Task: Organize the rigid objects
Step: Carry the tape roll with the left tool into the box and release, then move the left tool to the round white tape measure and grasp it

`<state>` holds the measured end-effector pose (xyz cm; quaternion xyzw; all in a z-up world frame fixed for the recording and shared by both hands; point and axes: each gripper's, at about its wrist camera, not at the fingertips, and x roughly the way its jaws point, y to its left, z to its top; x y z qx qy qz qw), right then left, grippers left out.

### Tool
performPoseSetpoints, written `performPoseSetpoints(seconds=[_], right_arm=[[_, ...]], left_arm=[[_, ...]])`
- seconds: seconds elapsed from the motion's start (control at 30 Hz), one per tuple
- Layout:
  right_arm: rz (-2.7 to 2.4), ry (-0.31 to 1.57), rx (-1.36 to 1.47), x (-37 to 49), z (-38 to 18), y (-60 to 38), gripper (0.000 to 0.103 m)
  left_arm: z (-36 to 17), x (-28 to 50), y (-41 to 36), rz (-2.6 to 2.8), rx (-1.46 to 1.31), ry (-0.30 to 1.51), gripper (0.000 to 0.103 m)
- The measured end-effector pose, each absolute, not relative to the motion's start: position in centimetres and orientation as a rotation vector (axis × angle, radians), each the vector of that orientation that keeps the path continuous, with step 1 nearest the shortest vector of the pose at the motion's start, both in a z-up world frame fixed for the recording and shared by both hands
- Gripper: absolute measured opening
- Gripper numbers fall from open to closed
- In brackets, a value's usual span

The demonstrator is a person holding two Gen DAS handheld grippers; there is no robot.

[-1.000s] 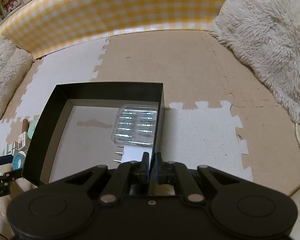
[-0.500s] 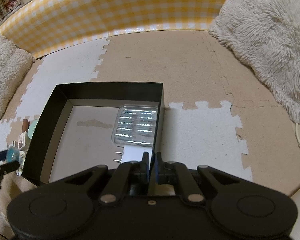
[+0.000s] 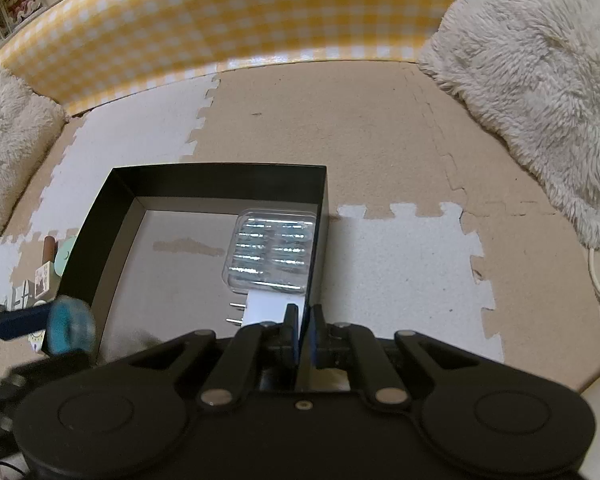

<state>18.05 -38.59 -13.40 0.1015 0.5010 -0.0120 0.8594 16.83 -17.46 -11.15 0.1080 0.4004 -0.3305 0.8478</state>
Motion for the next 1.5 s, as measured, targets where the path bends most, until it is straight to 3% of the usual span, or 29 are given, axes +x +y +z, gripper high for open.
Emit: performPoseSetpoints(seconds=[0.6, 0.67, 0.73, 1.03, 1.5], right_arm=[[-0.027, 1.052, 0.207, 18.1, -13.4, -38.4, 0.006], [-0.027, 1.052, 0.204, 18.1, -13.4, -38.4, 0.006], [-0.027, 1.052, 0.206, 18.1, -13.4, -38.4, 0.006], [-0.026, 1.052, 0.206, 18.1, -13.4, -38.4, 0.006], [-0.026, 1.051, 0.205, 18.1, -13.4, -38.4, 0.006]], left_arm=[[-13.9, 17.9, -19.2, -0.696, 0.155, 0.928, 0.045], [-14.0, 18.0, -19.3, -0.693, 0.157, 0.930, 0.049], [-13.9, 18.0, -19.2, -0.681, 0.152, 0.933, 0.061], [-13.4, 18.3, -18.8, -0.685, 0.092, 0.965, 0.083], [-11.5, 17.3, -18.9, -0.685, 0.118, 0.919, 0.100]])
